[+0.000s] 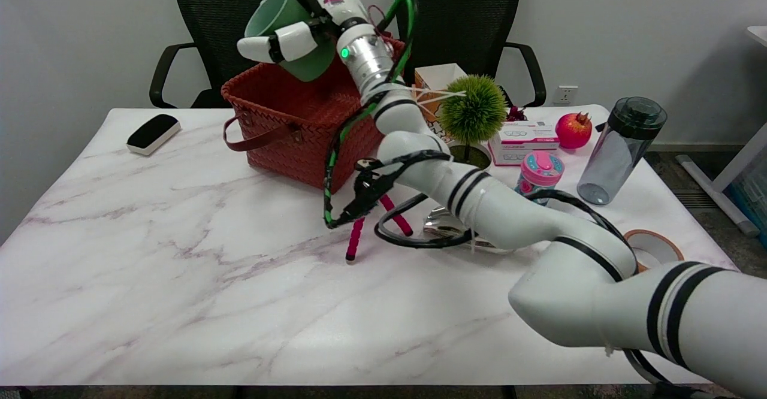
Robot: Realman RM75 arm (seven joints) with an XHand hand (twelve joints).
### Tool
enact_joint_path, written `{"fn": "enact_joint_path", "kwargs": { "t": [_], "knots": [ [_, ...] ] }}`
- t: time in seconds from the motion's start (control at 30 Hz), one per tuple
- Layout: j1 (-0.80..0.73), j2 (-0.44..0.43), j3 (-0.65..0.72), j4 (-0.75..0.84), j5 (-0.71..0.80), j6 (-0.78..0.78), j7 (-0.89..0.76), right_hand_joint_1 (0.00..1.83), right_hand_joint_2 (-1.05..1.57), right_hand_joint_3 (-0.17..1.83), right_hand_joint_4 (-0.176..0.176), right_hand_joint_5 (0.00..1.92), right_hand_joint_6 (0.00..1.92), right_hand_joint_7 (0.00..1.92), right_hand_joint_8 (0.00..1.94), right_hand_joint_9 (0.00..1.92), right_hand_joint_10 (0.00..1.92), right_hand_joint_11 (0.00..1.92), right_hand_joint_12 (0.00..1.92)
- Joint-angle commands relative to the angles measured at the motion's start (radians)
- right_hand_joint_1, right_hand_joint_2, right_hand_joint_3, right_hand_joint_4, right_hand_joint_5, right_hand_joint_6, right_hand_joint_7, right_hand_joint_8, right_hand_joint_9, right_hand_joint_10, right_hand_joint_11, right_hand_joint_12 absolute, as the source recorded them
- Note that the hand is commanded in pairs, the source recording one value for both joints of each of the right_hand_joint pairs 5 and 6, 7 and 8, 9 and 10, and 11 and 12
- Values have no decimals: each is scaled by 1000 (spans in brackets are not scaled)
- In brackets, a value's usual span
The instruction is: Place the green mug into the brown storage basket.
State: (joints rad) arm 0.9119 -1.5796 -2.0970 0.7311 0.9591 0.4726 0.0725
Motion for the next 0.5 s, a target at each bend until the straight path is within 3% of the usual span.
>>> {"fn": "enact_joint_path", "kwargs": {
  "t": [0.03,0.5],
  "knots": [
    [213,-147,-4,-353,6,-41,-235,1228,225,1573,0,1104,1104,1403,1403,1126,1126,1537,1537],
    [199,-116,60,-390,8,-81,-283,1203,282,1548,0,1132,1132,1438,1438,1161,1161,1575,1575]
  ]
}}
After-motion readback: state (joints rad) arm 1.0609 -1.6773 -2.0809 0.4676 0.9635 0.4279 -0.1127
